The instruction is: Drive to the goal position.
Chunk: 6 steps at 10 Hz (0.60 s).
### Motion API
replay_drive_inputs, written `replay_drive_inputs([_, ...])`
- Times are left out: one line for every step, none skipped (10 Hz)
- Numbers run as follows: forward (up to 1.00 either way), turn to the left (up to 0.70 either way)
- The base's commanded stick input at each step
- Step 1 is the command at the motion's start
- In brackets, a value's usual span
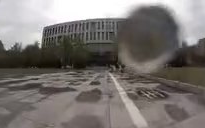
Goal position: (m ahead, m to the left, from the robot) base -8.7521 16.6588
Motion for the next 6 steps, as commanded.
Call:
replay_drive_inputs([0.00,0.70])
replay_drive_inputs([0.00,0.70])
replay_drive_inputs([0.00,0.70])
replay_drive_inputs([0.00,0.70])
replay_drive_inputs([0.00,0.70])
replay_drive_inputs([0.00,0.70])
